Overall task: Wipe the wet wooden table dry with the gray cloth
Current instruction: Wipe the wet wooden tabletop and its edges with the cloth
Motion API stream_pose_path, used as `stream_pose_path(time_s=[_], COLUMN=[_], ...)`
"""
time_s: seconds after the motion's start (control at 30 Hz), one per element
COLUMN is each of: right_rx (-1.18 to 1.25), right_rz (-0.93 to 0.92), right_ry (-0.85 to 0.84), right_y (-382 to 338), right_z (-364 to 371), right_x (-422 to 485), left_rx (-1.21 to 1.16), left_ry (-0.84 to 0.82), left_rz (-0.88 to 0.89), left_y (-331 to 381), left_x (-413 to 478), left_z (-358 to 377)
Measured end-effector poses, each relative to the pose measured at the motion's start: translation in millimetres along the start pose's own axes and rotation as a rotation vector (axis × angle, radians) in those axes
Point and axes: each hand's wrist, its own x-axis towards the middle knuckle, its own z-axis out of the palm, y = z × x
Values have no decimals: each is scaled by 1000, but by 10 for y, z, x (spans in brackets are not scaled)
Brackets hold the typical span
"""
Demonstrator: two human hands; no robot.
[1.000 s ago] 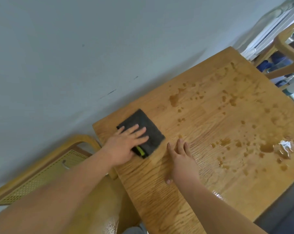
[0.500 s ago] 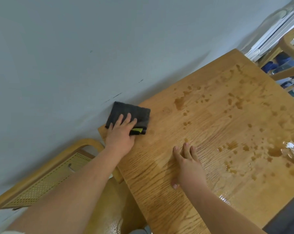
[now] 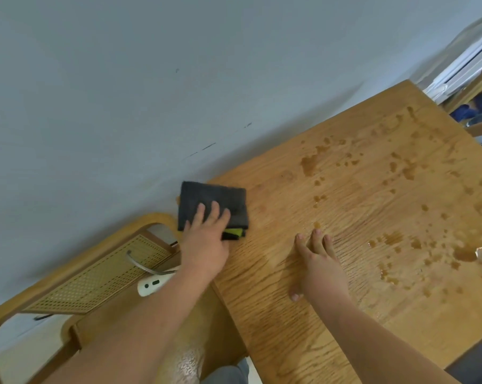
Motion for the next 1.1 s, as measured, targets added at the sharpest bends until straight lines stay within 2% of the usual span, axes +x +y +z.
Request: stream_pose_path(time_s=[0.1, 0.17, 0.2, 0.27, 0.37, 0.43, 0.5, 0.57, 0.67, 0.73, 0.83, 0.93, 1.0, 1.1], right_rx=[1, 2, 5, 23, 23, 16, 40, 67, 119, 142, 115, 70, 112, 234], right_rz=[-4, -9, -7, -2, -15, -19, -18, -22, -47, -94, -161, -225, -327, -472], right_ry=[3, 3, 3, 22, 34, 31, 64, 103, 97, 102, 144, 178, 180, 78], right_y=[7, -8, -12, -10, 8, 30, 39, 51, 76, 120, 246, 471, 691, 1084], right_z=[-1, -6, -3, 3, 29, 55, 79, 92, 99, 136, 238, 305, 305, 285], right_x=[14, 20, 20, 14, 10, 2, -15, -27, -47, -59, -129, -267, -389, -652], left_rx=[104, 160, 195, 217, -28, -75, -17, 71, 210, 228, 18, -37, 2, 170], left_ry=[-137, -251, -288, -273, -57, 13, -47, -119, -162, -240, -91, -45, -36, -209], left_rz=[272, 481, 532, 463, 104, -4, 105, 335, 539, 450, 100, -65, -5, 335], left_y=[238, 60, -65, -234, -74, 279, 529, 573, 314, 189, 285, 744, 1057, 1415], left_x=[-473, -412, -276, 27, 128, -189, -676, -1088, -939, -602, -358, -651, -1011, -1551], left_z=[196, 127, 68, -27, -44, 138, 404, 617, 533, 349, 226, 415, 654, 1035])
